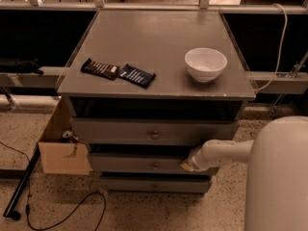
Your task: Open middle drawer
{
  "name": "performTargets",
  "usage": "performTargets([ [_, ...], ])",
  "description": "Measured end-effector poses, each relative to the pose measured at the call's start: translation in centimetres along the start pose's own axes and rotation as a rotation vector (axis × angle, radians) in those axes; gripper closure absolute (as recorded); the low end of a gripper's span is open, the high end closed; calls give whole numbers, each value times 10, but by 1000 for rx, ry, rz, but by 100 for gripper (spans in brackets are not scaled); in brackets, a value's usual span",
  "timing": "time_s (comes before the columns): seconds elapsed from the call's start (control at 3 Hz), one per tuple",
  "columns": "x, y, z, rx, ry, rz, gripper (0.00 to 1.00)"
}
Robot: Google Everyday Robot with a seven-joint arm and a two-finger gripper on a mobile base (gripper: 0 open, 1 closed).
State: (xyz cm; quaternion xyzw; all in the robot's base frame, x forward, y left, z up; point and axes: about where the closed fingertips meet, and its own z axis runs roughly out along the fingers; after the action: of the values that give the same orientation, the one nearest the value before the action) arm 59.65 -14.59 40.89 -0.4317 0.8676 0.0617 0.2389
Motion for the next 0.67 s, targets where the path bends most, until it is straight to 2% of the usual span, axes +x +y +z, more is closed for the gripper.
performTargets([
  [0.33, 15, 7, -11, -20, 31, 29, 100],
  [0.67, 15, 7, -11, -20, 31, 29, 100],
])
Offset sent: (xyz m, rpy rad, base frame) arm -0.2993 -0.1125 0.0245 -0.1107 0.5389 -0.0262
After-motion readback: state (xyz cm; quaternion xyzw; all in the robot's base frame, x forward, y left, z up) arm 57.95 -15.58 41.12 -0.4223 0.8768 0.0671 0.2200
